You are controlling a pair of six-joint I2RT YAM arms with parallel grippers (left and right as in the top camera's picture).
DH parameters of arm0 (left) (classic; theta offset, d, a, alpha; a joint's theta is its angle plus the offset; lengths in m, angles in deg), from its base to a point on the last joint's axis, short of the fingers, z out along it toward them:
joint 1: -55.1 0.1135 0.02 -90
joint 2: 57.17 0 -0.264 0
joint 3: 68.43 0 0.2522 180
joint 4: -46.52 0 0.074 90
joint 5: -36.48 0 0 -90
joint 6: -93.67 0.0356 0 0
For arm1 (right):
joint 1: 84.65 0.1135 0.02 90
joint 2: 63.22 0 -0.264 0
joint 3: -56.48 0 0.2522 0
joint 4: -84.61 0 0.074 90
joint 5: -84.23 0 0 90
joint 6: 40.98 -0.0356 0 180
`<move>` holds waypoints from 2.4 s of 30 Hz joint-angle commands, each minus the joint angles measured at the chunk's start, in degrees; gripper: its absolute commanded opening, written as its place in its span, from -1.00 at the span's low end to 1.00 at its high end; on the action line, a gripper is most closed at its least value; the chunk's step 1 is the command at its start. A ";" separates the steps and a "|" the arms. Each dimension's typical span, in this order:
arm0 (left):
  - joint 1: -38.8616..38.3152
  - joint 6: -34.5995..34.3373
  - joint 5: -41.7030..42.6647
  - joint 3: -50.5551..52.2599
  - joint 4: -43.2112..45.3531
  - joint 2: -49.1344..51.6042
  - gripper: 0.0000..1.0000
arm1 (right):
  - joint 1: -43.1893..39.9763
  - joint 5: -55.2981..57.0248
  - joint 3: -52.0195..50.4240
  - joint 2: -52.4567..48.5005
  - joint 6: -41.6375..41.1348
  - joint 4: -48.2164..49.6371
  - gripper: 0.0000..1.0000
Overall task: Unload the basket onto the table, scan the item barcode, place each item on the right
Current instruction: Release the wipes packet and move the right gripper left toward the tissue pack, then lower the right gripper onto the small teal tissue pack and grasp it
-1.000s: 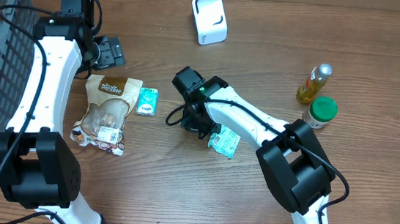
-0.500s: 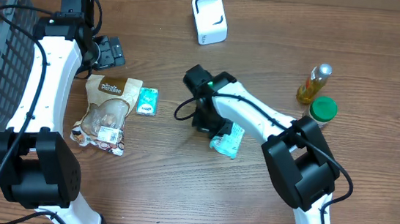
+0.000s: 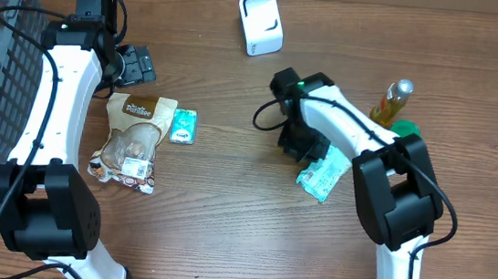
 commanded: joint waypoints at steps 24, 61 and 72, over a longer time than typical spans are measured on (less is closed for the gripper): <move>-0.33 0.02 -0.72 -0.46 0.02 -0.55 0.99 | 1.55 1.95 -5.84 -0.52 1.51 -6.71 -0.10; -0.33 0.02 -0.72 -0.46 0.02 -0.55 0.99 | 12.48 -19.78 7.19 -0.72 9.57 29.46 -0.04; -0.33 0.02 -0.72 -0.46 0.02 -0.55 0.99 | 16.72 -5.62 7.19 -0.96 3.54 37.11 -0.04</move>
